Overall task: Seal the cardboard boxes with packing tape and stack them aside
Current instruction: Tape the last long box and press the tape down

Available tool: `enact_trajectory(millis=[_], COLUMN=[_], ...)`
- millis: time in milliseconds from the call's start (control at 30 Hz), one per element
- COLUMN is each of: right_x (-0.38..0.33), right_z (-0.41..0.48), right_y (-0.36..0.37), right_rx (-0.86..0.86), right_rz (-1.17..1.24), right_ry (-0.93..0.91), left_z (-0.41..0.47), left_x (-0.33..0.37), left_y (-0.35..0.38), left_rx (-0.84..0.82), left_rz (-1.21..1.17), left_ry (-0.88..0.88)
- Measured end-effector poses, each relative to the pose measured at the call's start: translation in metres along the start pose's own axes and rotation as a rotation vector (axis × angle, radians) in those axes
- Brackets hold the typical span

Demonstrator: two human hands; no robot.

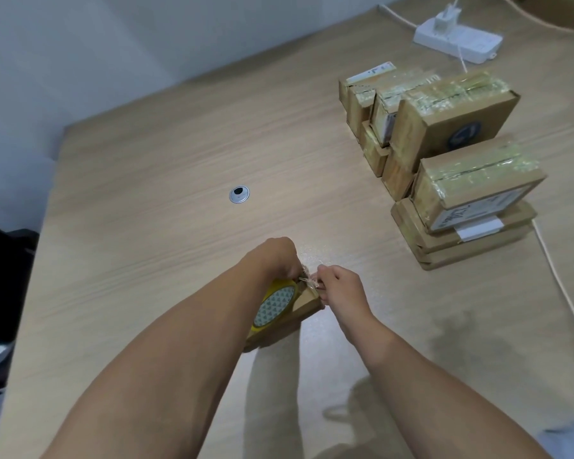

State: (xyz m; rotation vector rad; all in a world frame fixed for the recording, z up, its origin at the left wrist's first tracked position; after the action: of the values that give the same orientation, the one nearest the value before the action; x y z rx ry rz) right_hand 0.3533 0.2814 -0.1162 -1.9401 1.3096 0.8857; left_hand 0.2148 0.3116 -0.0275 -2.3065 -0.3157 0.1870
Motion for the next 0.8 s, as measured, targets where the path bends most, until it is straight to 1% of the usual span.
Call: enact_trajectory(millis=[167, 233, 300, 367, 467, 667, 733, 800], right_x=[0.001, 0.003, 0.002, 0.000, -0.001, 0.002, -0.004, -0.018], right_z=[-0.003, -0.004, -0.003, -0.002, 0.002, 0.001, -0.002, -0.005], right_y=[0.001, 0.002, 0.002, 0.000, -0.001, -0.009, -0.013, -0.007], right_rx=[0.082, 0.110, 0.164, 0.238, 0.259, 0.289, 0.311, 0.225], right_rz=[-0.096, -0.179, -0.261, -0.311, -0.276, -0.240, -0.201, -0.157], right_ry=[0.032, 0.043, 0.013, -0.063, -0.088, -0.007, -0.112, -0.289], left_z=[0.000, 0.000, 0.000, 0.000, -0.001, -0.007, -0.008, -0.011], left_x=[0.000, 0.000, 0.001, 0.003, 0.004, 0.003, 0.003, 0.005], left_y=[0.002, 0.002, 0.002, 0.003, 0.004, 0.007, 0.008, 0.007], left_rx=[0.026, 0.029, 0.038, 0.047, 0.057, 0.101, 0.125, 0.151], left_rz=[-0.032, -0.028, -0.016, -0.005, 0.000, -0.056, -0.065, -0.053], left_ry=[-0.028, -0.033, -0.039, -0.039, -0.032, -0.008, -0.002, 0.005])
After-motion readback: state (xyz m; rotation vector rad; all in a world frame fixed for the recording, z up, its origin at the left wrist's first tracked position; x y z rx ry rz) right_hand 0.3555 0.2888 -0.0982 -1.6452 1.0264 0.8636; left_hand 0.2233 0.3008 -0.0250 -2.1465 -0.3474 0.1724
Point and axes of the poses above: each hand's wrist, its own z-axis towards the middle knuckle, its own y-axis out of the palm, x = y × z, the point moved 3 cm from there along z, towards the middle knuckle, and after that the axes turned 3 degrees about z, right-handed, at the moved point
